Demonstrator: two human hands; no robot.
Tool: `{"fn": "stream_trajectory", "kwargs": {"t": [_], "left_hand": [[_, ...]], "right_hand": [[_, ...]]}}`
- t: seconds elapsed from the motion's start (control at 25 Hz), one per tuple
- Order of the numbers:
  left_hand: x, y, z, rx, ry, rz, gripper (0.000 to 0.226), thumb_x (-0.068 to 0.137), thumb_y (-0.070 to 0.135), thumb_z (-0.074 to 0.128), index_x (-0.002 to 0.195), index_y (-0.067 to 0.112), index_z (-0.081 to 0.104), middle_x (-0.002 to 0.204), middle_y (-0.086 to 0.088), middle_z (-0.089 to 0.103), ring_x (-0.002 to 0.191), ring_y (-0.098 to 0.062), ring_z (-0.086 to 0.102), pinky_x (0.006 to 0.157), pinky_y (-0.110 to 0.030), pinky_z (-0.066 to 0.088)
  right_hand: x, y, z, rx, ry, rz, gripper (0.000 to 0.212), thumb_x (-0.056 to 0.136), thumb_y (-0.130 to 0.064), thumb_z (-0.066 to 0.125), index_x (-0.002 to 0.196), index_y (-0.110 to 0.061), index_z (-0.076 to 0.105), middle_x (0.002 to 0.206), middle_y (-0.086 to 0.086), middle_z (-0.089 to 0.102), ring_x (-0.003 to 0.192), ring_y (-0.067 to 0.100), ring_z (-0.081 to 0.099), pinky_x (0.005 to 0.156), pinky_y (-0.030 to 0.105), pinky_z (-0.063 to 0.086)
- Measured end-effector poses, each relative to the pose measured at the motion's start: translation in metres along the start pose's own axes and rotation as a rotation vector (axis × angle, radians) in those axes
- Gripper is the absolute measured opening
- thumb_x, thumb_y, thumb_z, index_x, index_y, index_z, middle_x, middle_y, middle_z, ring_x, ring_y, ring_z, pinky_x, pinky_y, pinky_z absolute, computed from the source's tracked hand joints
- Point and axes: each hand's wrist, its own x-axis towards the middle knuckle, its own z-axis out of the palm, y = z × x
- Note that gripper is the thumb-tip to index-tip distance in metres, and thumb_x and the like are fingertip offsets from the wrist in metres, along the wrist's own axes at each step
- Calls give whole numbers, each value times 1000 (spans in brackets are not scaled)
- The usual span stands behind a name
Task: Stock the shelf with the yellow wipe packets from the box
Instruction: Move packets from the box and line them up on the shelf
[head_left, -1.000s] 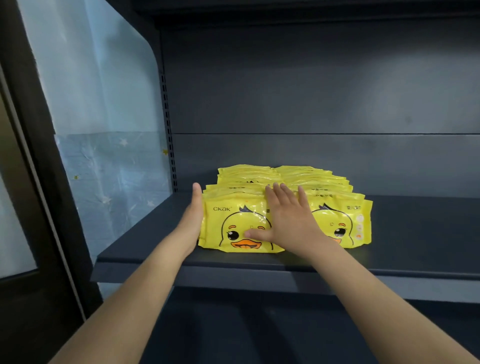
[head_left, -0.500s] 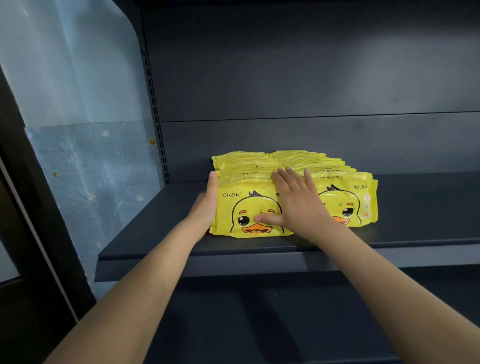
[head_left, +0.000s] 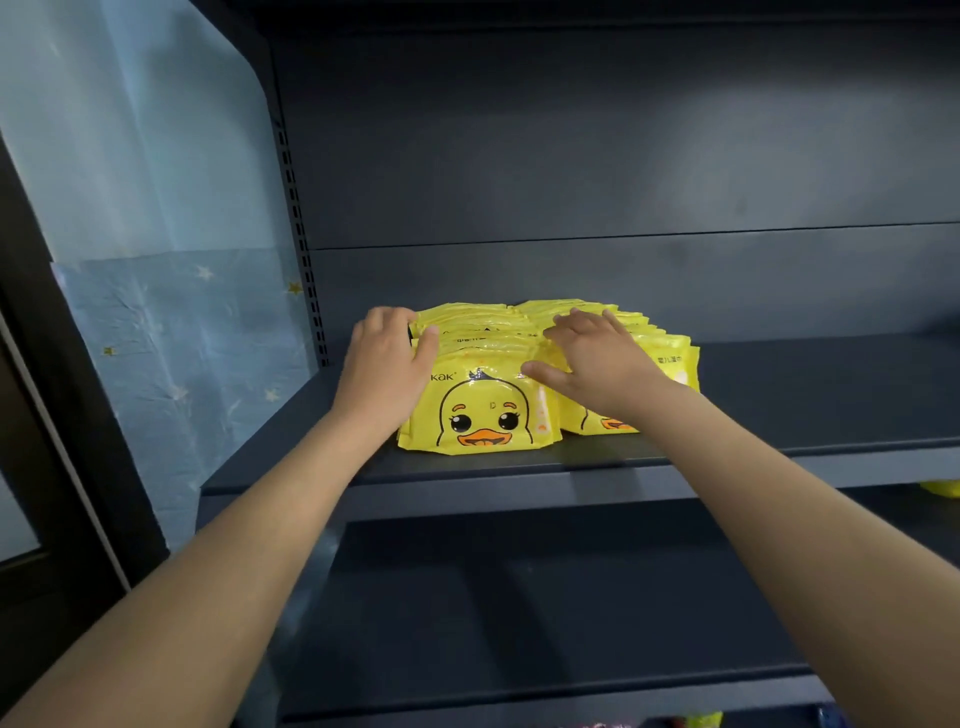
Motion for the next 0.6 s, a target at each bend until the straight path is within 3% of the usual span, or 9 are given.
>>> {"fn": "stream_trajectory", "kwargs": {"t": [0.12, 0.24, 0.44, 0.6], "left_hand": [[-5, 27, -16, 111, -123, 157, 42, 96, 33, 43, 129, 8, 46, 134, -8, 44, 126, -24, 37, 104, -34, 30], [-18, 48, -26, 314, -185, 264, 43, 95, 35, 44, 131, 11, 45, 135, -6, 43, 128, -22, 35, 105, -36, 33], [-39, 97, -40, 494, -287, 180, 42, 96, 36, 42, 131, 14, 44, 135, -5, 43, 128, -22, 35, 100, -41, 40], [-65, 134, -39, 531, -268, 129, 41, 96, 36, 41, 131, 16, 44, 133, -4, 45, 125, -21, 38, 98, -40, 41]], "right_hand": [[-16, 20, -23, 62, 81, 13, 56, 93, -49, 44, 134, -11, 46, 140, 8, 47, 132, 25, 36, 107, 37, 29], [-34, 38, -41, 56, 65, 0, 51, 93, -46, 45, 130, -10, 49, 134, 8, 51, 127, 25, 41, 101, 38, 36], [-62, 79, -66, 70, -27, -13, 49, 93, -45, 47, 125, -8, 52, 127, 11, 54, 119, 27, 47, 94, 40, 44], [-93, 105, -78, 90, -52, -42, 48, 93, -43, 47, 127, -9, 51, 128, 10, 54, 119, 28, 48, 94, 41, 46]]}}
